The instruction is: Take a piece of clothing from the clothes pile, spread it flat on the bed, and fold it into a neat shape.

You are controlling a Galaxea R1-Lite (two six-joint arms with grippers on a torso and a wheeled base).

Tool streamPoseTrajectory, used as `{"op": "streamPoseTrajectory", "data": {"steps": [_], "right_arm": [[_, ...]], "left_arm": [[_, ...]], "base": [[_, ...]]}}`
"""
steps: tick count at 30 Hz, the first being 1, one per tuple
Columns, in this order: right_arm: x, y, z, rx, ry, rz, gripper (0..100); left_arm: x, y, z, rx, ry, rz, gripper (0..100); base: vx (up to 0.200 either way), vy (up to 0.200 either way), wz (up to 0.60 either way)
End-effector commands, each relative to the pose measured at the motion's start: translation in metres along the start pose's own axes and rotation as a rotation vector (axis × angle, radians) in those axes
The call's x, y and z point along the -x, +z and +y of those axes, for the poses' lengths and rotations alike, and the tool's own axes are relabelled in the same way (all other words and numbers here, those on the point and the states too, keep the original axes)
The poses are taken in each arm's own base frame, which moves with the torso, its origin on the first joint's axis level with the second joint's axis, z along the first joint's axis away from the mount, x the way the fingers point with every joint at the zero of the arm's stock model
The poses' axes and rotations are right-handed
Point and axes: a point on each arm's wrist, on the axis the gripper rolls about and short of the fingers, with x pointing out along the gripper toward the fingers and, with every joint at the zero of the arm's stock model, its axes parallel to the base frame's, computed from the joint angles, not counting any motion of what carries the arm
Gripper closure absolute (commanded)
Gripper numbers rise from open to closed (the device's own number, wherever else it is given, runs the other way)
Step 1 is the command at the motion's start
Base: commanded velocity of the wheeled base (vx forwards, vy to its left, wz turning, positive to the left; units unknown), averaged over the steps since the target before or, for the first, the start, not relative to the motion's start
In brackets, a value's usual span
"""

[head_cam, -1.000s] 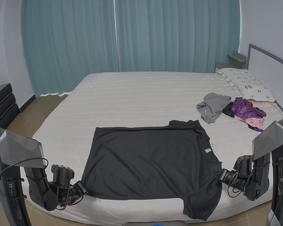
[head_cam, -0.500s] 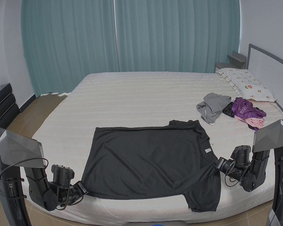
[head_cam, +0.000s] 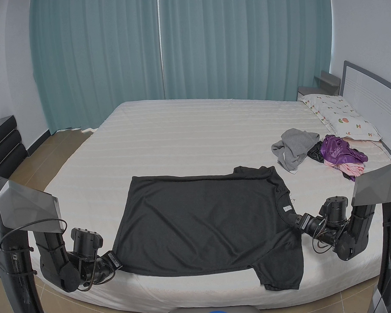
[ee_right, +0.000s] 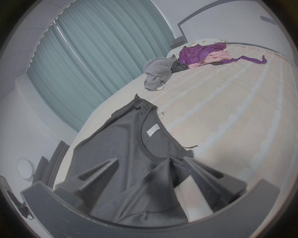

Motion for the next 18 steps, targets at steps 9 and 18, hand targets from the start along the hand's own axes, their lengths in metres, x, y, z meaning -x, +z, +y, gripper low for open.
{"op": "streamPoseTrajectory", "data": {"steps": [9, 18], "right_arm": [[0.067, -0.015, -0.03, 0.087, 0.117, 0.269, 0], [0.052, -0.04, -0.039, 0.098, 0.112, 0.321, 0]], "left_arm": [[0.0, 0.0, 0.0, -0.001, 0.003, 0.001, 100], [0.001, -0.001, 0.002, -0.002, 0.006, 0.005, 100]], "base": [[0.0, 0.0, 0.0], [0.0, 0.0, 0.0]]}}
